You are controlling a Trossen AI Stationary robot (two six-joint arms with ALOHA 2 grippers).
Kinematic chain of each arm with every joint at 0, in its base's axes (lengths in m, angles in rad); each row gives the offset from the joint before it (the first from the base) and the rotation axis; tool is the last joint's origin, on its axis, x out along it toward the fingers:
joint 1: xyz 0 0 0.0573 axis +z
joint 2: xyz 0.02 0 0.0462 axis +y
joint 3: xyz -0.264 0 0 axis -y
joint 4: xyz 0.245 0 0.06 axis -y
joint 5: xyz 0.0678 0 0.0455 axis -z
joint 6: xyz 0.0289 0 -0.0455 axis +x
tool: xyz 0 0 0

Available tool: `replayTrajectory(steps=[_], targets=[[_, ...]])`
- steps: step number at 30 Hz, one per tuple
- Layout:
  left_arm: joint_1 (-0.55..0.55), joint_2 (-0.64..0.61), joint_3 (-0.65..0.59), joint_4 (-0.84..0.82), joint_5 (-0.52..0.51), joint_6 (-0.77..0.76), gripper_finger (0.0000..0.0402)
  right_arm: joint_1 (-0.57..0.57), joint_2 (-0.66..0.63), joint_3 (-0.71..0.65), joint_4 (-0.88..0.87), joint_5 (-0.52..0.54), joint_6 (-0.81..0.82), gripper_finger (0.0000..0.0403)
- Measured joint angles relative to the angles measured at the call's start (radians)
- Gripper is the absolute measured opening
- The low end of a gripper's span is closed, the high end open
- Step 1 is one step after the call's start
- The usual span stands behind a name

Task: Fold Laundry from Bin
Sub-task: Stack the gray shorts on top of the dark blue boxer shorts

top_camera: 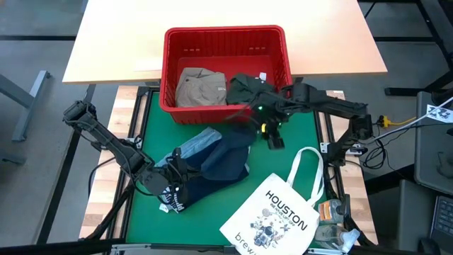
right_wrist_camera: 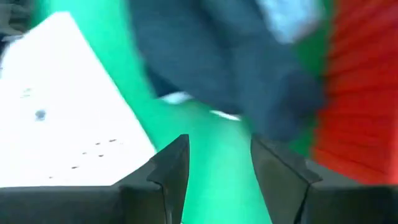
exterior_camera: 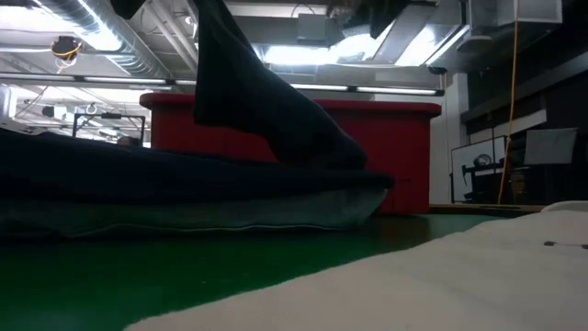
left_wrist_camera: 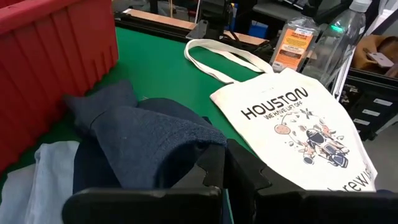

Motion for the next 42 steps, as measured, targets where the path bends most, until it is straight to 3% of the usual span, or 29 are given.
replayTrajectory(steps=[2, 5, 16, 23, 42], targets=[[0.000, 0.000, 0.000, 0.001, 0.001, 0.000, 0.0000, 0.016, -0.002, -0.060, 0.043, -0.040, -0.002, 0.0170], [0.000, 0.000, 0.000, 0.001, 0.005, -0.001, 0.0000, 0.056, 0.000, -0.163, 0.109, -0.018, -0.002, 0.0170], [0.000, 0.000, 0.000, 0.002, 0.006, -0.001, 0.0000, 0.209, 0.000, -0.517, 0.524, 0.266, -0.005, 0.0170], [0.000, 0.000, 0.000, 0.002, 0.007, 0.000, 0.0000, 0.250, 0.000, -0.598, 0.604, 0.393, -0.006, 0.0170], [0.000, 0.000, 0.000, 0.002, 0.007, -0.001, 0.0000, 0.252, 0.001, -0.720, 0.815, 0.384, -0.002, 0.0170]])
